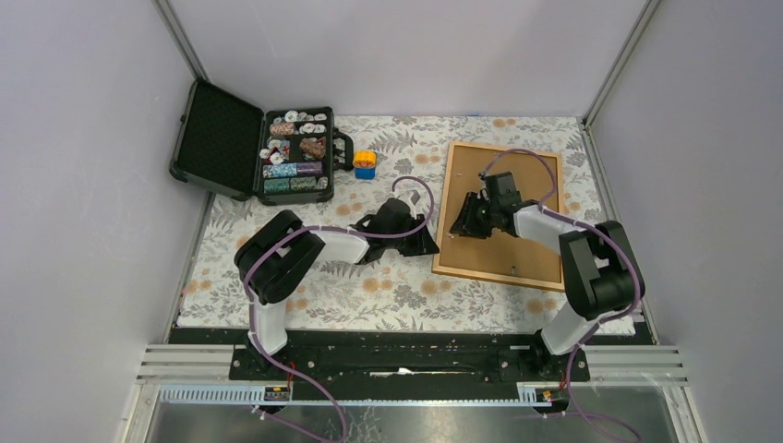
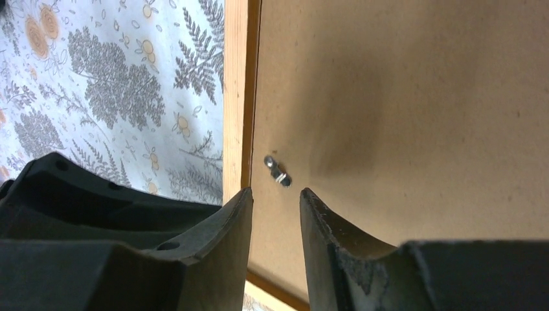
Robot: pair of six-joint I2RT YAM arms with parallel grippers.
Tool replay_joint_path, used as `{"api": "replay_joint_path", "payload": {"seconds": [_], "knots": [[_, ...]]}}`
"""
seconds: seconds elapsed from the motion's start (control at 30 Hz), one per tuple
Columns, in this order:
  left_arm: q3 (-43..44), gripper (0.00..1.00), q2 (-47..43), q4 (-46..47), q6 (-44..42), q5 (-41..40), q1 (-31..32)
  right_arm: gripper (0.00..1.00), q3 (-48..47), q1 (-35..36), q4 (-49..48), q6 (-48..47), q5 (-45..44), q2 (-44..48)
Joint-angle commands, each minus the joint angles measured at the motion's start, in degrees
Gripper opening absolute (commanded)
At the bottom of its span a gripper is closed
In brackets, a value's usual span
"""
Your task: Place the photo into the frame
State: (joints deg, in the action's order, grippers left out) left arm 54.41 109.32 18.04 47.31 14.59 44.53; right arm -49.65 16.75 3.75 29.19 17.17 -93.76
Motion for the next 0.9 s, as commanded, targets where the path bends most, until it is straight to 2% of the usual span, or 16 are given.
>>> {"api": "replay_joint_path", "payload": {"seconds": [0.0,0.17,0.33,0.53,0.63,0.8,0.87], "knots": [[1.99,0.3,0.18,0.86,-0.5,0.26,-0.02,0.39,-3.72,-0.53,-2.99,-1.72,1.81,-4.18],[3.77,0.24,1.48,-2.07,-0.38,-1.12,-0.03,0.34,-3.84,-0.62,-3.2,-1.55,3.61,-6.06],[4.72,0.23,2.39,-3.19,-0.46,-1.15,-0.04,0.34,0.4,-0.59,-8.52,1.67,5.86,-5.46],[5.81,0.19,3.27,-4.48,-0.51,-0.99,-0.03,0.31,7.26,-0.59,-21.43,13.8,13.54,-6.63],[6.25,0.18,3.66,-4.91,-0.55,-0.97,-0.01,0.32,9.86,-0.6,-27.4,17.36,13.03,-6.63],[6.49,0.17,3.91,-5.03,-0.55,-0.81,0.0,0.33,9.15,-0.58,-26.99,17.84,13.76,-6.78],[6.5,0.17,3.94,-5.04,-0.55,-0.79,0.03,0.35,11.19,-0.63,-27.03,17.81,10.49,-3.83]]}}
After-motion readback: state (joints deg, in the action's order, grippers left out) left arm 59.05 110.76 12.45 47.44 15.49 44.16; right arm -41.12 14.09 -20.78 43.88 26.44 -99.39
